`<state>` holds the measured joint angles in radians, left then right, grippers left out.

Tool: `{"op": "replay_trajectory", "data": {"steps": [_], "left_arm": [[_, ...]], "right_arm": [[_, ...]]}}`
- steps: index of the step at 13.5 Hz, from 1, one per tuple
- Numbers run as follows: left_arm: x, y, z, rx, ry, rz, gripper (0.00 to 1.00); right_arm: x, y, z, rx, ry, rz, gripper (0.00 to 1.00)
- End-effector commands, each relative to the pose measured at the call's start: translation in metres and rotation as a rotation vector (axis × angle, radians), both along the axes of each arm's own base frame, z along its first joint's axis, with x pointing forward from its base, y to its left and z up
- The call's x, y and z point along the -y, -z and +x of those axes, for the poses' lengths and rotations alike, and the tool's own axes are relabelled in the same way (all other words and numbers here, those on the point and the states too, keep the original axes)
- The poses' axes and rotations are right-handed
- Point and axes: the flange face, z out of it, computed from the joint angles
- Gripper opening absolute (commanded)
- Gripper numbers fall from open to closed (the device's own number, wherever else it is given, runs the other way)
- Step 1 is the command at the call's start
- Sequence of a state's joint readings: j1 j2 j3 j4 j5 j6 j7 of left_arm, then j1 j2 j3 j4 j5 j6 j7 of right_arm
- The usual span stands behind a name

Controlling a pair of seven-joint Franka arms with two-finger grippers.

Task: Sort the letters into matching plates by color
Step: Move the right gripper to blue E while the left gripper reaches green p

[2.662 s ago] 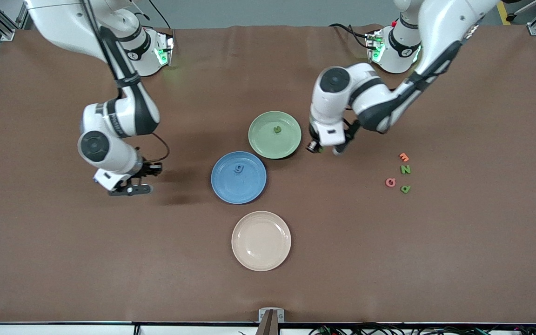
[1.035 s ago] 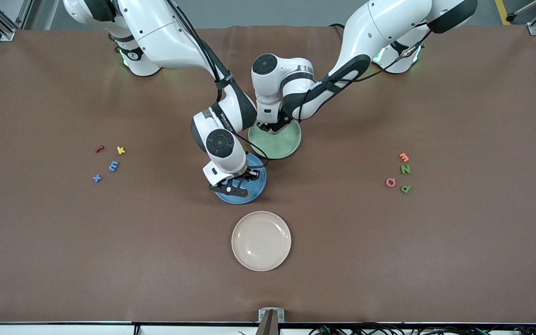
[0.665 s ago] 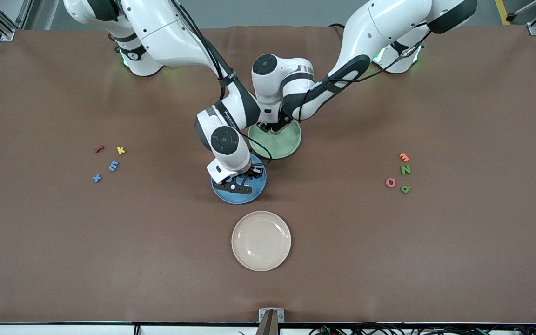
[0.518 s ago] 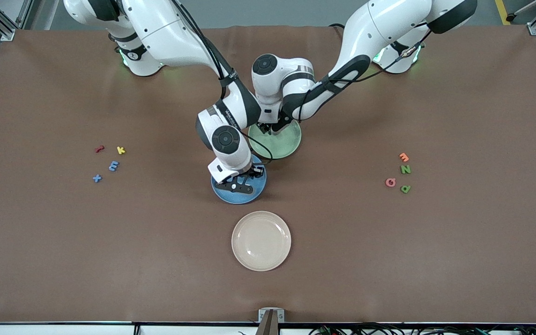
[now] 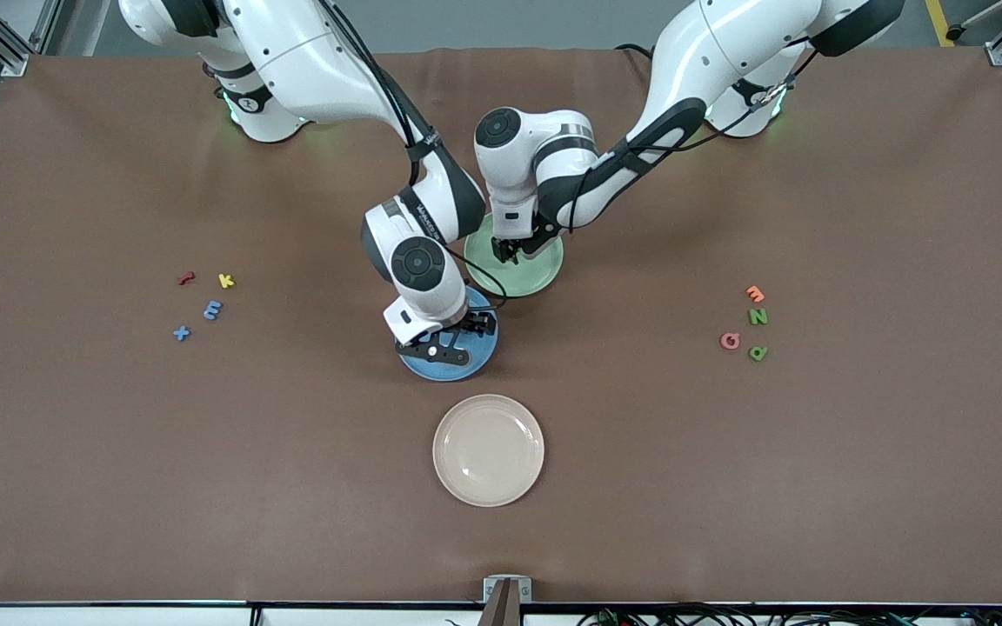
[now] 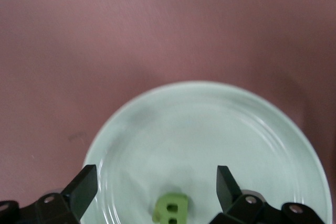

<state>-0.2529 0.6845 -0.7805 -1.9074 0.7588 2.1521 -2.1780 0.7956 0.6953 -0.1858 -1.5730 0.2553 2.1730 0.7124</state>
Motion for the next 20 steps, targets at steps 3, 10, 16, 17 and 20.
{"op": "replay_trajectory", "data": {"steps": [3, 10, 16, 17, 20], "left_arm": [[-0.053, -0.059, 0.048, -0.019, 0.005, 0.027, 1.0], [-0.175, -0.083, 0.15, -0.122, 0.217, 0.032, 0.99], [-0.302, -0.077, 0.218, -0.189, 0.602, 0.044, 0.99], [-0.323, -0.077, 0.227, -0.188, 0.675, 0.03, 0.99], [-0.37, -0.065, 0.247, -0.186, 0.879, 0.0, 0.98]], "right_arm": [[0.104, -0.058, 0.019, -0.073, -0.031, 0.044, 1.0], [0.312, -0.073, 0.039, -0.07, -0.185, 0.095, 1.0], [0.465, -0.055, 0.036, -0.073, -0.188, 0.068, 1.0], [0.474, -0.049, 0.028, -0.07, -0.168, 0.063, 1.0], [0.49, -0.032, 0.005, -0.043, -0.1, 0.044, 0.99]]}}
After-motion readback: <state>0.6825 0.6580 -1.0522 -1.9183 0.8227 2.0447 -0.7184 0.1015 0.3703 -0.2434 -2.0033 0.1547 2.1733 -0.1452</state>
